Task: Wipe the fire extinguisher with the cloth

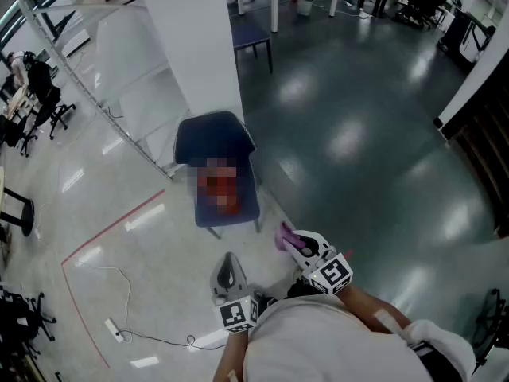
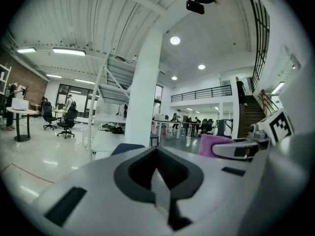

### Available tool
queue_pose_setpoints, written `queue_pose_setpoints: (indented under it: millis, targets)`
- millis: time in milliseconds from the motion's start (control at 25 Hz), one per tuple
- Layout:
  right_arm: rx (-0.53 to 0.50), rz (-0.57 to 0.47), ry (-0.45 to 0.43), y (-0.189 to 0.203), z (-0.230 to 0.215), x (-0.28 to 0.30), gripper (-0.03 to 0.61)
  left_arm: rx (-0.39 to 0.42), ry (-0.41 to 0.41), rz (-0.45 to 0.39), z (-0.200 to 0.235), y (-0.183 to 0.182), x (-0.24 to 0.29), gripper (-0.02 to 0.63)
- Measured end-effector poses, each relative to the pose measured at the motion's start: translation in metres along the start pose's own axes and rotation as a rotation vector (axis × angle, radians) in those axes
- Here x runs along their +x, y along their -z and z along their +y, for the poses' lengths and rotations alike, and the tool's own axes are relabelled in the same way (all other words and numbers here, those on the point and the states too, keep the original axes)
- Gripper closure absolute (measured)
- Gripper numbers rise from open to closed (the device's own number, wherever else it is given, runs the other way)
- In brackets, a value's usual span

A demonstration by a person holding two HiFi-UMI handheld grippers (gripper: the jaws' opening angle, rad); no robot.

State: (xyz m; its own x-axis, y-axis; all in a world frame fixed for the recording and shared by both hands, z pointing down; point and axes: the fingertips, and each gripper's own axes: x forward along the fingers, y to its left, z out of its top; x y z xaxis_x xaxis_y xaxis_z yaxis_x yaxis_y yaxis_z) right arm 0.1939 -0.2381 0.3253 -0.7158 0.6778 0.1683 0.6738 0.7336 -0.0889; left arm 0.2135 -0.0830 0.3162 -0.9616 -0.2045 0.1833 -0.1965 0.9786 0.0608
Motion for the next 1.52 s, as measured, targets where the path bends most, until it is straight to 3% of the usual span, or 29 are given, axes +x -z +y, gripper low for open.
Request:
queue_pose_setpoints:
  millis: [480, 880, 1080, 1320, 1520]
  targets:
    - [0.0, -0.024, 0.044, -0.003, 0.007, 0.004, 0.52, 0.0, 0.015, -0.012, 0.019, 0.002, -0.009, 0.609]
    - [-0.031, -0.003, 0.109, 0.007, 0.015, 0.021, 0.52, -0.004, 0.09, -0.026, 0.042, 0.008, 0.003, 0.609]
    - [-0.027, 0.006, 0.095, 0.014, -0.006, 0.042, 0.52, -0.011, 0.092, -0.027, 0.043, 0.017, 0.026, 0.609]
    - [-0.023, 0.043, 0.04, 0.036, -0.04, 0.085, 0.52, -0.014, 0.028, -0.036, 0.048, 0.022, 0.063, 0.609]
    - [0.031, 0.063, 0.018, 0.063, -0.077, 0.132, 0.52, -0.016, 0.043, -0.037, 0.053, 0.033, 0.107, 0.609]
